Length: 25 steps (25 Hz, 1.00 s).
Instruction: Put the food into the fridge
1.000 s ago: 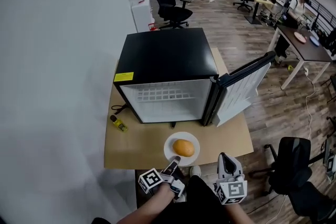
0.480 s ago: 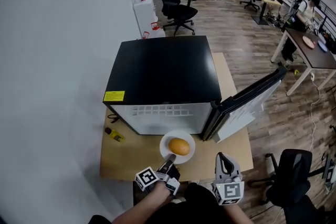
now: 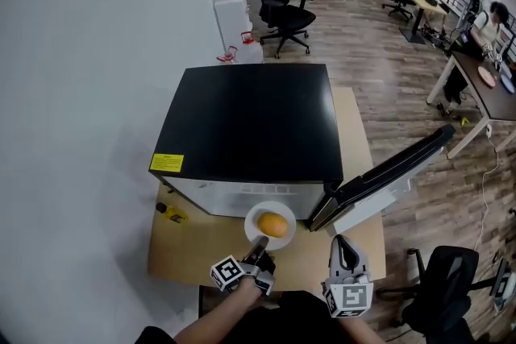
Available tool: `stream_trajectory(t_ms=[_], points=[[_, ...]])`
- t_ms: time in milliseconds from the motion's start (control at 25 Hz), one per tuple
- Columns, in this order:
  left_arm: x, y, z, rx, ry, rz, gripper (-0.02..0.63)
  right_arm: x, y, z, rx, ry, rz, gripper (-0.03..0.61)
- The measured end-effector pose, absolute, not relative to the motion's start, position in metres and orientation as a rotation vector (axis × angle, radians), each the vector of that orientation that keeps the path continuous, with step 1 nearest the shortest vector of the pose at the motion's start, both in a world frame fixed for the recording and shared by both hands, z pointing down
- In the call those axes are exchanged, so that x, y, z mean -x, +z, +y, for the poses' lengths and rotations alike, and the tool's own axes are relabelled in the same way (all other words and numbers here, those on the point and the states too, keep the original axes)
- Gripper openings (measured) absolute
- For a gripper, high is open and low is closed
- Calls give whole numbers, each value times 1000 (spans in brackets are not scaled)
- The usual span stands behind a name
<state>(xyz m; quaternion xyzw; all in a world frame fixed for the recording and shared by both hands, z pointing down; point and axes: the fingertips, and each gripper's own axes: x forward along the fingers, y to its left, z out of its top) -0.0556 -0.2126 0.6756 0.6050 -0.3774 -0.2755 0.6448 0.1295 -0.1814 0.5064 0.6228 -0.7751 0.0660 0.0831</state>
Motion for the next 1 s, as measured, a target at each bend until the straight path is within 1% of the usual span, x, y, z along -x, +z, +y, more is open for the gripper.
stream_trajectory(t_ms=[440, 1000], points=[[45, 708, -254, -1353, -654, -893, 28, -122, 514, -208, -1765, 206, -2365, 60], [31, 751, -286, -1300, -643, -907, 28, -100, 522, -211, -1689, 201, -2376, 60]])
